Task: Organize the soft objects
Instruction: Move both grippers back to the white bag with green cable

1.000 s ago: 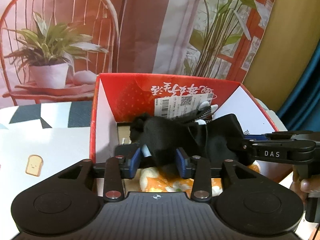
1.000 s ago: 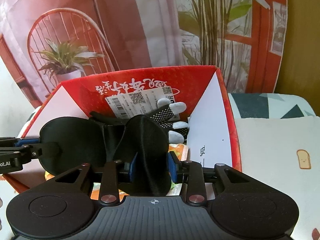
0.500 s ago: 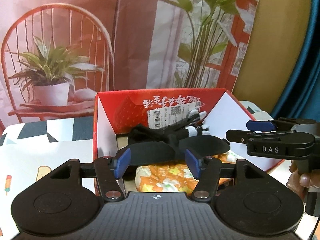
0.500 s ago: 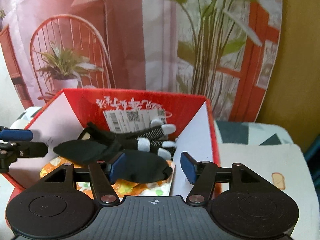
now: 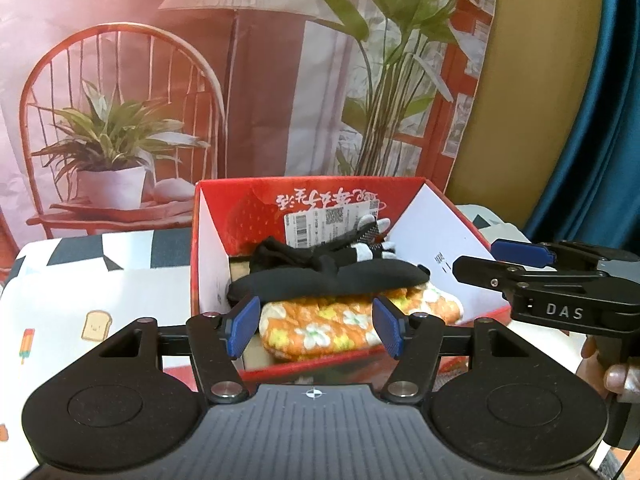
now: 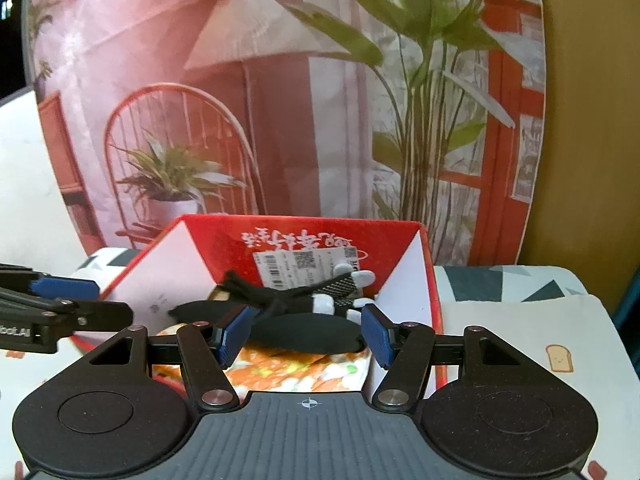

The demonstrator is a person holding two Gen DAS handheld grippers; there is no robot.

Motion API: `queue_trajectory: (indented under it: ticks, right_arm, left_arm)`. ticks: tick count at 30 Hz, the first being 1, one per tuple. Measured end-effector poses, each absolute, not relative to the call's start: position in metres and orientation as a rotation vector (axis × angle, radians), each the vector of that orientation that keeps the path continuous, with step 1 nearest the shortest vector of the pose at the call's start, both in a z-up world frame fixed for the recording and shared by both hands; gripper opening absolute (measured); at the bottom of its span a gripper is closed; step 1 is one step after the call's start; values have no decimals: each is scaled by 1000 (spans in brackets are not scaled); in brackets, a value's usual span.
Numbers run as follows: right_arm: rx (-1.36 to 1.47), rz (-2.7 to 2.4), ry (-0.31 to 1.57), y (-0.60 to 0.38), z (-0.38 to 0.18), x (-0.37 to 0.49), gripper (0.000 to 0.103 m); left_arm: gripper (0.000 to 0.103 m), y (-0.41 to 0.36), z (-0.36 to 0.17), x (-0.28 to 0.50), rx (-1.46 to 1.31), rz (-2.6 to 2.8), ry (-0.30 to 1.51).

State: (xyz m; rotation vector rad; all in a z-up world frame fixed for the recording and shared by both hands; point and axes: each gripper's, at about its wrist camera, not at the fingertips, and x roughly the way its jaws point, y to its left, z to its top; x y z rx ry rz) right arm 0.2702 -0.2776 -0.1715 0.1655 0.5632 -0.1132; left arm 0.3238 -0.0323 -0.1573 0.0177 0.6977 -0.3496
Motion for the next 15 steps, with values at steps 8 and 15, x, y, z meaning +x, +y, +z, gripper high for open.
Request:
queue_trajectory:
  ticks: [8,15]
  right_arm:
    - [186,-77,520,-259,-171,233,58]
    - [173,-61,532,-245,-191,200,58]
  left_arm:
    - [65,-23,-172,285,-5,-346,704]
    - [65,-14,-197,261,-53,-347,761]
